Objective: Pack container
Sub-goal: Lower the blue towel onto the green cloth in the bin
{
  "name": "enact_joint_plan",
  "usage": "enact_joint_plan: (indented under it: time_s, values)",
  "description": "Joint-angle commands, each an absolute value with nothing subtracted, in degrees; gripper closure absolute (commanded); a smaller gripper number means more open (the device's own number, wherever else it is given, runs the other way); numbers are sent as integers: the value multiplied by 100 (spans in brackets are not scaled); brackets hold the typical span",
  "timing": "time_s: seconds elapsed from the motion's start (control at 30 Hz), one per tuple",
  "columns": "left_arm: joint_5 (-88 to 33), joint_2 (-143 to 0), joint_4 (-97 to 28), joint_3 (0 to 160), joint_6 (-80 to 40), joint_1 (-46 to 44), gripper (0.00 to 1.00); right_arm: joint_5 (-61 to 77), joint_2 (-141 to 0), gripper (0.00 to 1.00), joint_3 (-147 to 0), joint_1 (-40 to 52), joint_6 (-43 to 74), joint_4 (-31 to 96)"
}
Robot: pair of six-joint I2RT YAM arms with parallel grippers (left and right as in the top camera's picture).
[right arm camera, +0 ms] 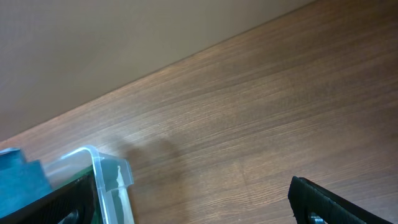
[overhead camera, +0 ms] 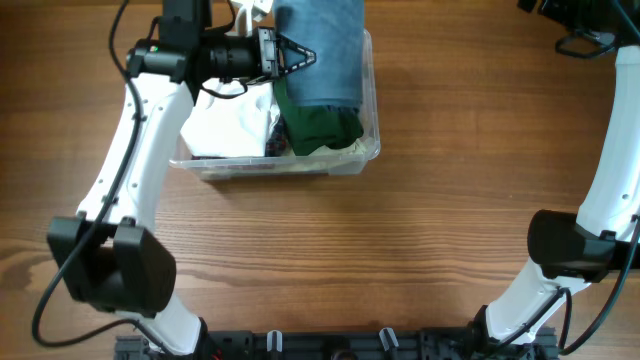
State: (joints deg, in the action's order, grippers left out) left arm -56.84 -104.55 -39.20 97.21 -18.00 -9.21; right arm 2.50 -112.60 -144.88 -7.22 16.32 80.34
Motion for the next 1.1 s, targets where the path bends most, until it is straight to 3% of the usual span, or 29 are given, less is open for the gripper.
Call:
enact_joint_plan:
  time_s: [0.0,0.57,0.73,1.07]
  values:
    - [-6018,-10602,-3789,9747,-1857,-1168,96,187,-11277,0,-14475,-709,1669,8029]
    - [-5369,-10954,-3625,9153,-1872,-1369,96,187,-11277,0,-14475,-709,1669,8029]
    - [-5371,-10954,-2910,8595,-2200,-1352,96,187,-11277,0,-14475,-709,1671,8029]
    - [-5349,-10954,-2722,8237,-2294,-825,96,187,-11277,0,-14475,-709,1669,8029]
